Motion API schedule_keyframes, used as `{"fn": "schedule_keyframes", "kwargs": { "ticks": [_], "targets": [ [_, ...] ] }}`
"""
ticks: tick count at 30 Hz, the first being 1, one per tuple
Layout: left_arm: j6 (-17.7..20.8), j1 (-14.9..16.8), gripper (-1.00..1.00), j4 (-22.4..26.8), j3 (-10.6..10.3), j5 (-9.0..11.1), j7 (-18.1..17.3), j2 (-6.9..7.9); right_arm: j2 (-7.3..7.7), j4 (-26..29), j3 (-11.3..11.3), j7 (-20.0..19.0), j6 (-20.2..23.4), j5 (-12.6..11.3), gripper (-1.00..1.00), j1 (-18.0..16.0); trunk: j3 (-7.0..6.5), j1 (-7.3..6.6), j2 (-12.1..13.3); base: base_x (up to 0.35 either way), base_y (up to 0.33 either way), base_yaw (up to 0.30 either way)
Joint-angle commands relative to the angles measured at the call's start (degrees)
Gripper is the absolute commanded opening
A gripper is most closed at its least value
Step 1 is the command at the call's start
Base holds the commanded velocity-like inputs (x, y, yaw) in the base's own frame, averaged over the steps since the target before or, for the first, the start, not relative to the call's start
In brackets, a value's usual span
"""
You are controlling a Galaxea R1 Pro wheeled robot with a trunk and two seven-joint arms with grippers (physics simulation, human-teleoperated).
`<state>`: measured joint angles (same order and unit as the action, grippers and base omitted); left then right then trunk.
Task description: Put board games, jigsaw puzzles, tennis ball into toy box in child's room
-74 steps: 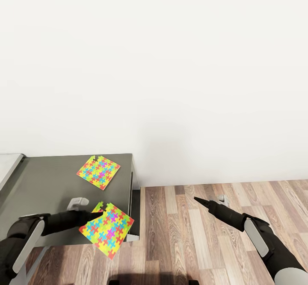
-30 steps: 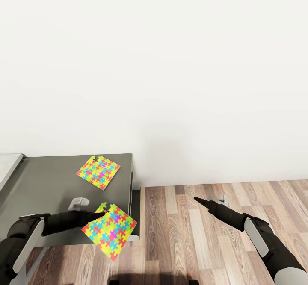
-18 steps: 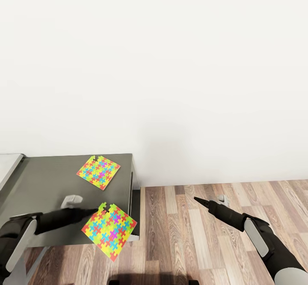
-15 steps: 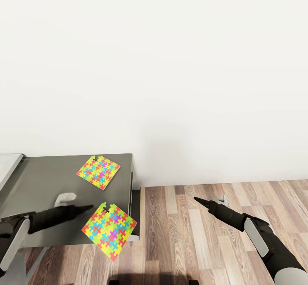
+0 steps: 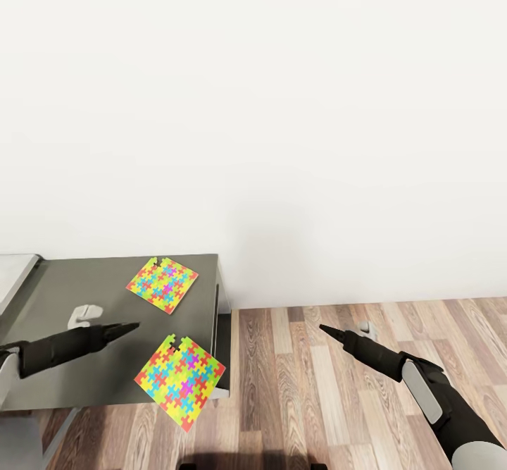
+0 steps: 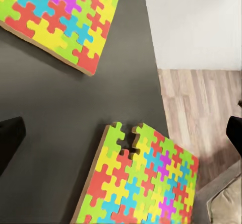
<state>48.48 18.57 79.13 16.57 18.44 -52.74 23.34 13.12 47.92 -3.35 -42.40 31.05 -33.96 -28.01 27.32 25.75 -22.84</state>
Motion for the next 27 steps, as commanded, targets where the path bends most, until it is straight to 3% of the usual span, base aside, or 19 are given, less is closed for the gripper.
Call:
{"fn": "schedule_keyframes", "kwargs": {
  "ticks": [1,5,7,13,17,20,23,27],
  "targets": [
    [0.69,-0.04,1.0,0.54,0.03,0.0,-1.49,0.01,-0.01,0.02,-0.05,-0.05,0.42,-0.31,1.0,-0.03,0.0,0.03,-0.09,0.0,0.0,0.0],
    [2.32,-0.24,1.0,2.11,0.17,-0.33,-10.41,0.03,-0.06,0.06,0.02,-0.05,0.4,-0.29,1.0,-0.03,-0.34,0.03,-0.09,0.0,0.0,0.0],
    [2.48,-0.26,1.0,2.26,0.34,-0.38,-12.33,0.06,-0.08,0.06,0.03,-0.05,0.37,-0.27,1.0,-0.03,-0.53,0.03,-0.09,0.0,0.0,0.0],
    [2.73,-0.97,1.0,2.62,4.66,-0.21,-19.92,0.04,-0.11,-0.01,0.09,-0.03,-0.02,-0.18,1.0,-0.03,-1.09,0.03,-0.09,0.0,0.0,0.0],
    [2.75,-1.4,1.0,2.81,5.68,-0.25,-25.22,0.06,-0.11,-0.08,0.16,-0.04,-2.52,-0.27,1.0,0.02,-1.46,0.03,-0.09,0.0,0.0,0.0],
    [2.66,-1.67,1.0,3.5,5.43,-0.2,-28.02,-0.29,-0.14,-0.1,0.18,-0.05,-3.73,-0.35,1.0,0.04,-1.75,0.03,-0.09,0.0,0.0,0.0],
    [2.44,-1.87,1.0,4.14,3.7,-0.21,-29.68,-0.6,-0.18,-0.28,0.38,0.01,-4.36,-0.36,1.0,0.05,-2.03,0.03,-0.09,0.0,0.0,0.0],
    [2.29,-1.94,1.0,4.37,2.28,-0.24,-30.36,-0.72,-0.52,-1.42,3.1,0.22,-4.92,-0.14,1.0,0.06,-2.41,0.03,-0.09,0.0,0.0,0.0]
  ]
}}
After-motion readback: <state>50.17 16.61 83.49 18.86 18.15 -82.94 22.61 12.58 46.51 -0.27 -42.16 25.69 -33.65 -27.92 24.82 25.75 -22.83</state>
